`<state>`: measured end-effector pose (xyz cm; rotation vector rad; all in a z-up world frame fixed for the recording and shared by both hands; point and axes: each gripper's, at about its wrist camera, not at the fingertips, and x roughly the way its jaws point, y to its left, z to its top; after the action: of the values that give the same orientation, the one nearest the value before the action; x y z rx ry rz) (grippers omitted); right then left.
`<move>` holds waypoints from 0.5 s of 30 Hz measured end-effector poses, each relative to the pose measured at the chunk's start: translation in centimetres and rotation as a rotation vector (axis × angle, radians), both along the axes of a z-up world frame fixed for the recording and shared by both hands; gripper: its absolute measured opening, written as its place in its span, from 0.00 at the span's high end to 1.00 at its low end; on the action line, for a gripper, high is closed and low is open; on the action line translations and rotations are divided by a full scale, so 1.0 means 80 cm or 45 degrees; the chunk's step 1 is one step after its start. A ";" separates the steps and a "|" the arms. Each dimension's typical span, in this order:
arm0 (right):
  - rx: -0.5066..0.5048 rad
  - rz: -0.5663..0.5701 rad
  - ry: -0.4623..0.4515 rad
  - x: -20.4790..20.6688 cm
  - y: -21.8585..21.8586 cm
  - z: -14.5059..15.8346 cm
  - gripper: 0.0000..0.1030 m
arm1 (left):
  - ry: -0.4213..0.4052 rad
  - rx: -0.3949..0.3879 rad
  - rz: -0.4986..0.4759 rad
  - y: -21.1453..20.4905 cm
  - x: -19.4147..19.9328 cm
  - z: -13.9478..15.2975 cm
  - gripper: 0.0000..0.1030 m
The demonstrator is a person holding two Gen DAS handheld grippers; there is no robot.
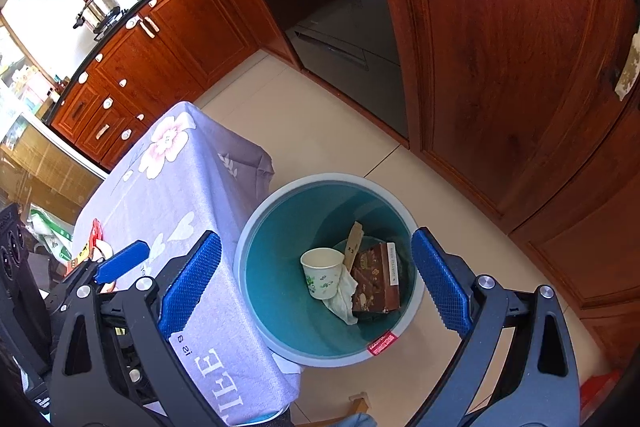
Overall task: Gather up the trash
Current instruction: 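Release the tissue from the right gripper while the left gripper drops the cup into the bin, then move both grippers back over the table toward the bottle and corn husks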
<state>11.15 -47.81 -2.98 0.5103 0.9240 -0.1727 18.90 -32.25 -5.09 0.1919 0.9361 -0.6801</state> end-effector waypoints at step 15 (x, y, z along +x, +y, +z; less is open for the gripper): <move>-0.034 0.107 -0.046 -0.012 0.086 0.030 0.11 | -0.079 -0.045 0.128 0.094 -0.027 0.040 0.05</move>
<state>10.20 -40.94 -0.61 0.4479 0.9052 -0.0992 16.75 -24.74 -1.88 0.1326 0.8680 -0.5944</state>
